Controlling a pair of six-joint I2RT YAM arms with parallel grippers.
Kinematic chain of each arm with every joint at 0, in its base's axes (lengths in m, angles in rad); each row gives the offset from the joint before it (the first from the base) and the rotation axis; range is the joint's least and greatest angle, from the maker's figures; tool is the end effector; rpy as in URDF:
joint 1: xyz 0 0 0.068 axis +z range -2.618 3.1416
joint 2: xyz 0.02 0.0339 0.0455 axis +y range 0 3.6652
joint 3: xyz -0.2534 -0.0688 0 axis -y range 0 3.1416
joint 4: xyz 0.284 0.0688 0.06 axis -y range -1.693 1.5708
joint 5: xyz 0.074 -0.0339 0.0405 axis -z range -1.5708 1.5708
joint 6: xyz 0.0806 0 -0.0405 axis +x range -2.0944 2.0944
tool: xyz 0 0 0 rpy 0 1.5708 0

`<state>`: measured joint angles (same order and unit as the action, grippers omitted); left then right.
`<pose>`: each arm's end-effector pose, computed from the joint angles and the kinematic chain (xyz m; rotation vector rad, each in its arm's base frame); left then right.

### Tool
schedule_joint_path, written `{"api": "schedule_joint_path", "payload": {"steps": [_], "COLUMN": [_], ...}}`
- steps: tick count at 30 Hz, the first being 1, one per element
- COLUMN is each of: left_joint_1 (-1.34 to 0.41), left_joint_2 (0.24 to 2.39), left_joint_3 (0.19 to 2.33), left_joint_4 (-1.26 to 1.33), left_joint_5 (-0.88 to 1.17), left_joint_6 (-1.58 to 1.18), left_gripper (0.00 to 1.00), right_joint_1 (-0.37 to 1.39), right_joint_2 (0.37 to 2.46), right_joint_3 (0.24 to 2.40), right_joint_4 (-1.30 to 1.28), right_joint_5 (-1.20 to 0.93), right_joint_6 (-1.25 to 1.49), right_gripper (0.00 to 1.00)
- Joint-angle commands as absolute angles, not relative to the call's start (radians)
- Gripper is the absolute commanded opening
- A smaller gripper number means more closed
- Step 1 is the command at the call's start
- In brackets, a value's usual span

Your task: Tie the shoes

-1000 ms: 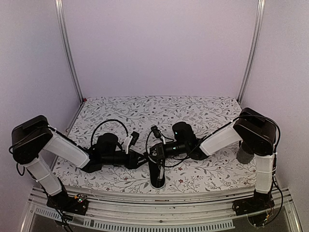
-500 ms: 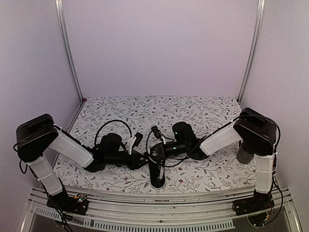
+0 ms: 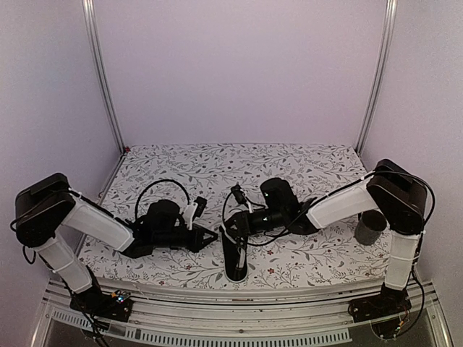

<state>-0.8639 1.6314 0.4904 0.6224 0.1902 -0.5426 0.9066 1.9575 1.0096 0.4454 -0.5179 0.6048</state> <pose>0.2100 -0.2694 0.0574 0.4837 2.2046 -1.0103 0.2498 0.3838 0.0832 -0.7072 2.2361 1.3866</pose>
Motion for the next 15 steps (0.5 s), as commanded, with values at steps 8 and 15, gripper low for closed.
{"api": "schedule_joint_path", "payload": {"steps": [8, 15], "left_joint_1": [-0.872, -0.873], "left_joint_2": [1.527, 1.486], "left_joint_3": [0.464, 0.427], "left_joint_4": [0.321, 0.242], "left_joint_5": [0.073, 0.059], "left_joint_6": [-0.637, -0.690], "left_gripper": [0.00, 0.00], "right_joint_1": [0.901, 0.901], "right_joint_2": [1.672, 1.679], "right_joint_3": [0.977, 1.143], "right_joint_4": [-0.075, -0.319], "right_joint_5": [-0.291, -0.135], "right_joint_6": [0.378, 0.260], "right_gripper": [0.58, 0.63]}}
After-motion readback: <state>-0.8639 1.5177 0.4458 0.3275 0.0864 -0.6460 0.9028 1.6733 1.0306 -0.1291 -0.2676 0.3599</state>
